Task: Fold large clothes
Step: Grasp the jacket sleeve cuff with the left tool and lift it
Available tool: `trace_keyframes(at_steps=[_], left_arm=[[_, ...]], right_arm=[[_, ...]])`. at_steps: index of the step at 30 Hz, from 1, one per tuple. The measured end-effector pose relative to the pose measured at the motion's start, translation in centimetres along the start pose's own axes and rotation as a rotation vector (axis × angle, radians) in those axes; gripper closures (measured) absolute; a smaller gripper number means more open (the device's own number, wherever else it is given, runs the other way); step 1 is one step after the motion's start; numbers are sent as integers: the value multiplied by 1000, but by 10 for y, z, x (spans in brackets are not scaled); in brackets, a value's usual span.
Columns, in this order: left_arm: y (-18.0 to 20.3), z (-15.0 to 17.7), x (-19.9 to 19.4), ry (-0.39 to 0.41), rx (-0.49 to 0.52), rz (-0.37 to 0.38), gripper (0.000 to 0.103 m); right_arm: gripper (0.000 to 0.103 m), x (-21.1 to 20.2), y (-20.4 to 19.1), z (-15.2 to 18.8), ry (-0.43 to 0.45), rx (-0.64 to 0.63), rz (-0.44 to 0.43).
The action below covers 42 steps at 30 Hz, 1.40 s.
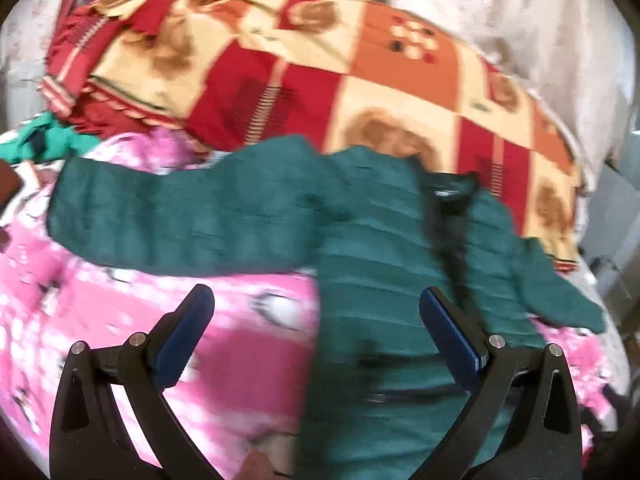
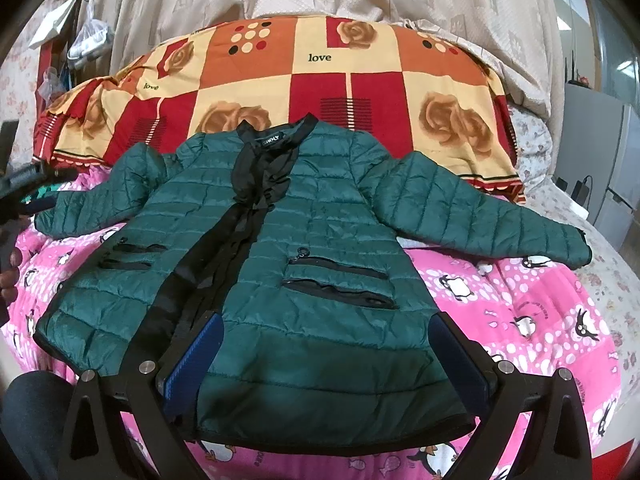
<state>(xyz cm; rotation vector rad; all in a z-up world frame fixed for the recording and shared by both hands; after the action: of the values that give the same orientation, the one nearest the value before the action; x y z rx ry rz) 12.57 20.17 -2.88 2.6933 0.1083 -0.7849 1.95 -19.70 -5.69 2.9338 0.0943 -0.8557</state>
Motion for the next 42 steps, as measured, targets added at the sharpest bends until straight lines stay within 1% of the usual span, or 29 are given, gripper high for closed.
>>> trace_keyframes(at_steps=[3, 4, 5, 6, 7, 9, 10, 12, 15, 17, 19, 21, 26, 27, 28, 29, 30, 31, 32, 33, 34, 36, 37, 38, 40, 42], left_arm=[[-54, 2, 19, -61, -86, -33, 1], [-80, 2, 25, -70, -135, -60, 1], [-96, 2, 27, -72, -164, -66, 1], [-113, 2, 27, -68, -192, -74, 1], [-132, -1, 28, -53, -218, -100, 1], [-165, -4, 26, -12, -252, -134, 1], [-179, -5, 27, 2, -272, -135, 1], [-203, -3, 31, 15, -317, -112, 1], [-223, -1, 34, 52, -355, -85, 1], [-238, -2, 35, 97, -379, -93, 1], [-249, -5, 40, 120, -417, -81, 1], [-250, -14, 48, 137, -430, -65, 1], [-240, -35, 72, 134, -418, -54, 2], [-241, -38, 75, 141, -430, -62, 7], [-242, -39, 76, 146, -446, -65, 10], [-246, -39, 77, 150, -466, -78, 15], [-249, -38, 77, 155, -478, -97, 26], [-253, -35, 77, 158, -495, -117, 32], [-256, -33, 77, 159, -508, -123, 48], [-260, -30, 77, 161, -527, -132, 69], [-266, -27, 75, 169, -550, -141, 77], [-272, -24, 69, 204, -585, -124, 88], [-271, -26, 67, 219, -577, -118, 88], [-268, -28, 66, 225, -546, -117, 88], [-258, -35, 65, 222, -475, -132, 89], [-250, -43, 66, 222, -430, -131, 89]], right_arm=[[2, 1, 1, 1, 0, 7, -3], [2, 1, 1, 1, 0, 10, -3], [2, 1, 1, 1, 0, 12, -3], [2, 1, 1, 1, 0, 13, -4], [2, 1, 1, 1, 0, 14, -6], [2, 2, 1, 1, -3, 17, -10], [2, 2, 1, 2, -5, 20, -12], [2, 3, 2, 3, -10, 27, -17], [2, 5, 3, 4, -16, 36, -21], [2, 6, 3, 4, -21, 43, -23], [2, 7, 4, 6, -26, 50, -25], [2, 10, 4, 6, -37, 59, -28], [2, 14, 5, 7, -50, 68, -28], [2, 14, 5, 7, -52, 70, -28], [2, 14, 5, 8, -55, 72, -29], [2, 15, 6, 8, -57, 74, -29], [2, 15, 6, 8, -59, 76, -29], [2, 15, 7, 8, -60, 79, -30], [2, 15, 7, 8, -61, 81, -29], [2, 15, 7, 9, -62, 83, -29], [2, 16, 8, 8, -63, 83, -29], [2, 17, 8, 8, -64, 83, -30], [2, 17, 8, 8, -64, 82, -30], [2, 17, 7, 9, -65, 80, -29], [2, 18, 7, 9, -66, 79, -29], [2, 18, 7, 9, -69, 77, -29]])
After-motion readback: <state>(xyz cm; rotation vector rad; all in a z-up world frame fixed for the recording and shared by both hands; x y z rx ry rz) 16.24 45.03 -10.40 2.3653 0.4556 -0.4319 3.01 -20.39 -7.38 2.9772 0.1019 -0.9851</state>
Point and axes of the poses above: each gripper's, at about its wrist camera, not at the fingertips, and x roughly the way its jaws point, y to its right, z to its underside, the point moved 6 cm from there along x, roughly the way its jaws point, and after that the axes turned 2 degrees about y, right-handed, at the moved point
